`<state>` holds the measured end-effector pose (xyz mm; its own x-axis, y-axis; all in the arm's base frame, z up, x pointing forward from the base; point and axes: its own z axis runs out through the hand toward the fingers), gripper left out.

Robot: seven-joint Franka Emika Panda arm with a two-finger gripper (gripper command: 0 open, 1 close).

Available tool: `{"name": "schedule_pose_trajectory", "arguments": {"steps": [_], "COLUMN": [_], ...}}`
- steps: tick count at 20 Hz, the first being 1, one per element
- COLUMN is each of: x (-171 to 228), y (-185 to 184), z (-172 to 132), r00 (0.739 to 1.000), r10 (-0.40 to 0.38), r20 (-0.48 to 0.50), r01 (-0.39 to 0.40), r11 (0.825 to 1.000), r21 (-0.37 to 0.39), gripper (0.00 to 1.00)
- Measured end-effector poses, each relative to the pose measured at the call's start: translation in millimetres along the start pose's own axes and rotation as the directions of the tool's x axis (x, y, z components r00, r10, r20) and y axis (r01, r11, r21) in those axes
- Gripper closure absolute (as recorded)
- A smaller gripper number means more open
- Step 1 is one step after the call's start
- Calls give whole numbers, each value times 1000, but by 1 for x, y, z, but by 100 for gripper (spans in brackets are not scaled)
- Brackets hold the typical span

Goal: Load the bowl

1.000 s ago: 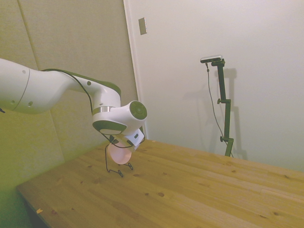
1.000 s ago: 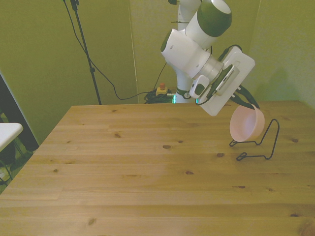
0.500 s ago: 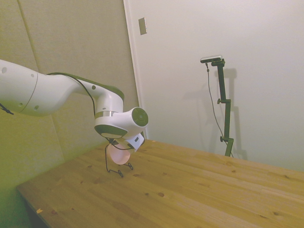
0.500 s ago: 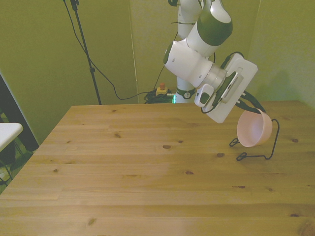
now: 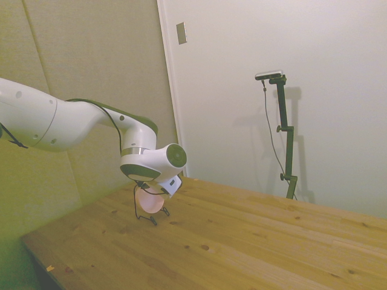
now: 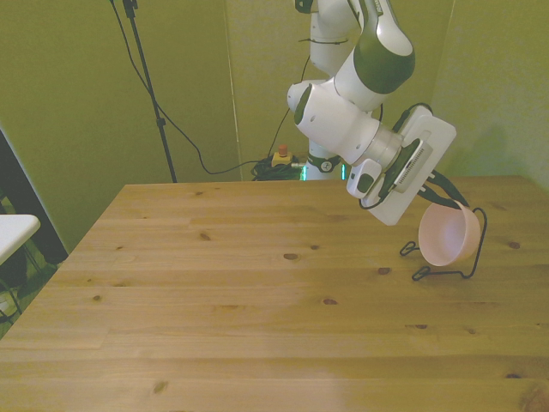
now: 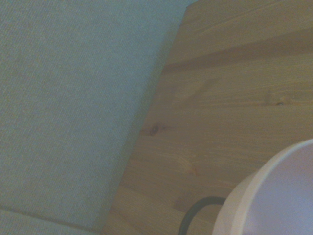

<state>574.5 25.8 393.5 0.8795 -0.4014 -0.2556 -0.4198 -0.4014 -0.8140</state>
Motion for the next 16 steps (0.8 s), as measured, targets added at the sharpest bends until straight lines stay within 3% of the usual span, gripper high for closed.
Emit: {"name": "schedule_pose_trajectory", "arguments": {"steps": [16], "x": [-1], "y": [11], "z": [11], "r00": [1000], "r10": [1], "r20": [-4], "r01": [0], "r11": [1000], "r21": [20], "gripper": [100]}}
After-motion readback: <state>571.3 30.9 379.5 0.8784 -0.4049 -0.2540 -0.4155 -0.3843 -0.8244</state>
